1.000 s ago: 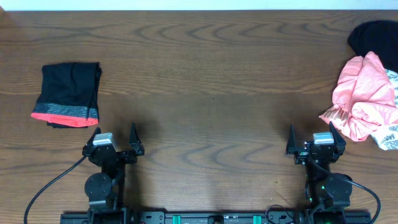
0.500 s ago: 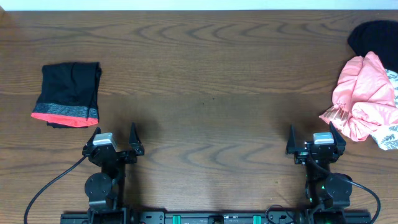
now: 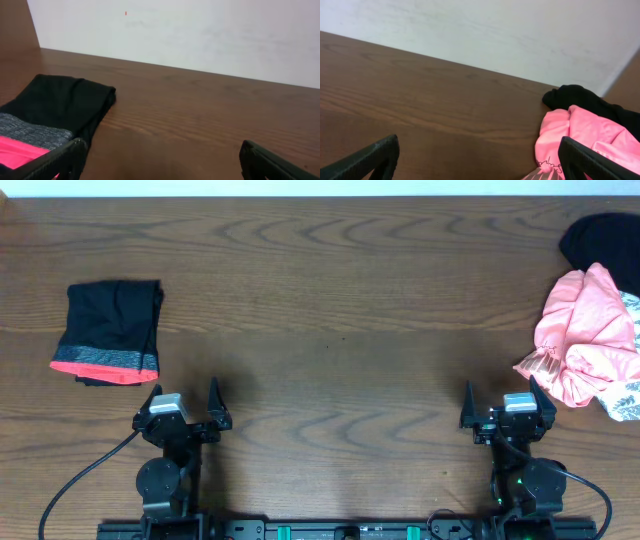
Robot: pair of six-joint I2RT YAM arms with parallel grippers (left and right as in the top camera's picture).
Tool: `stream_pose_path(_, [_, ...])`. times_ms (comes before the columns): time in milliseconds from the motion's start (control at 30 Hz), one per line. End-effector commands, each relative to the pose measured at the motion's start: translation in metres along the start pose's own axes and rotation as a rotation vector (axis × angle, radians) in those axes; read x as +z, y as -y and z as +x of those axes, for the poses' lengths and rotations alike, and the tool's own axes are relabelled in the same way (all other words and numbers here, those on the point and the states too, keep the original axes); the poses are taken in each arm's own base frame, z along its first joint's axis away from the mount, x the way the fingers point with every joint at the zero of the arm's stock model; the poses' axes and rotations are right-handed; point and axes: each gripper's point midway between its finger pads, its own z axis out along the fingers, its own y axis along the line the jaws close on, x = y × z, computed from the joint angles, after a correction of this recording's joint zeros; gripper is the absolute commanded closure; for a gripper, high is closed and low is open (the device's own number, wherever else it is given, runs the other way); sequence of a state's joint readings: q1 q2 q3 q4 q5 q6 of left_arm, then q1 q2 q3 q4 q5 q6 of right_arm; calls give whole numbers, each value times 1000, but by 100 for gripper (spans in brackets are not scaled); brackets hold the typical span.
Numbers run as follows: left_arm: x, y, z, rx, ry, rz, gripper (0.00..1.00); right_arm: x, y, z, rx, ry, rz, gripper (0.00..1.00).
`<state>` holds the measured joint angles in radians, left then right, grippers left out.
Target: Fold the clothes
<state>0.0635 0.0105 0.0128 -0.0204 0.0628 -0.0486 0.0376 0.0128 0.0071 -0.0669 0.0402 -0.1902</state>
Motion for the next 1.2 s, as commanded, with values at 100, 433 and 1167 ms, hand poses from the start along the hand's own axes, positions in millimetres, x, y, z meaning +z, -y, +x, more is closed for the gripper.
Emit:
stream_pose_path(100, [0, 0, 14, -1, -49, 2, 2, 0, 1, 1, -13, 0, 3, 1])
stream_pose_path(433, [0, 0, 14, -2, -49, 2, 2, 0, -1, 0, 20, 1, -6, 1])
stream_pose_path(1167, [0, 12, -66, -106, -217, -10, 2, -9, 52, -65, 231, -184, 211, 1])
